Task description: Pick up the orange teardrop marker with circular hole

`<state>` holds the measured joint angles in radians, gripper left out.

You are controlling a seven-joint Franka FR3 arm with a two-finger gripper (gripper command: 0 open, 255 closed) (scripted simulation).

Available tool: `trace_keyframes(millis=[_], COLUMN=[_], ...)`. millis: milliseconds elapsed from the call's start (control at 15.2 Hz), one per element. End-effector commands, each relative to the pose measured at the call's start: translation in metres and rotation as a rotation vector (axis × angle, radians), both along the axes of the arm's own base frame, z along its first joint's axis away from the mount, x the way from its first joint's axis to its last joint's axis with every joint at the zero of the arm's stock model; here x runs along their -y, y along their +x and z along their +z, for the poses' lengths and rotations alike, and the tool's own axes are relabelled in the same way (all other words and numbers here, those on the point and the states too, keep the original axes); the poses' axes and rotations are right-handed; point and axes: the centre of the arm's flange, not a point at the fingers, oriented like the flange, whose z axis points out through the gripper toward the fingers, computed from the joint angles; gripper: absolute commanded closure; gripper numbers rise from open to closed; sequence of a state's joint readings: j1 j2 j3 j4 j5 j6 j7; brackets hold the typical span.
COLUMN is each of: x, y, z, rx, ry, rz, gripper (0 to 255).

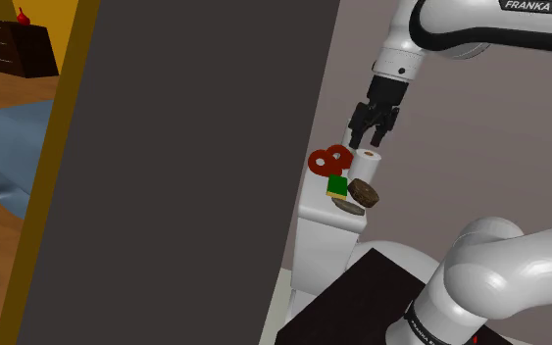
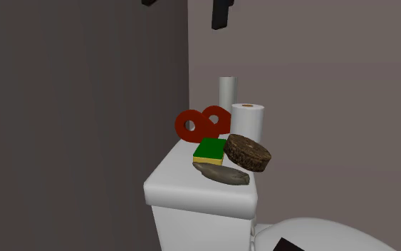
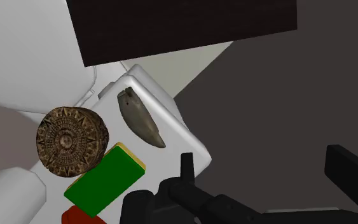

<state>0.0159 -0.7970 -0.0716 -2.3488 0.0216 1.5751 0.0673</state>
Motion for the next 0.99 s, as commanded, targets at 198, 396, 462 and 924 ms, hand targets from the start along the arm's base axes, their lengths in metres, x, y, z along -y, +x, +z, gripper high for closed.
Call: trace_keyframes(millis=[198,396,462,924], x=[0.030,0.059,0.068,0.128], y=[0.020,0.043,0.051,0.110], z=[-0.016,-0.032,-0.038,-0.076], rx=[-0.007,-0.014,-0.016,-0.032], ry=[-0.006,-0.012,-0.014,-0.029], rz=[0.066,0.132,0.154,0.307], gripper=[0,0,0,0])
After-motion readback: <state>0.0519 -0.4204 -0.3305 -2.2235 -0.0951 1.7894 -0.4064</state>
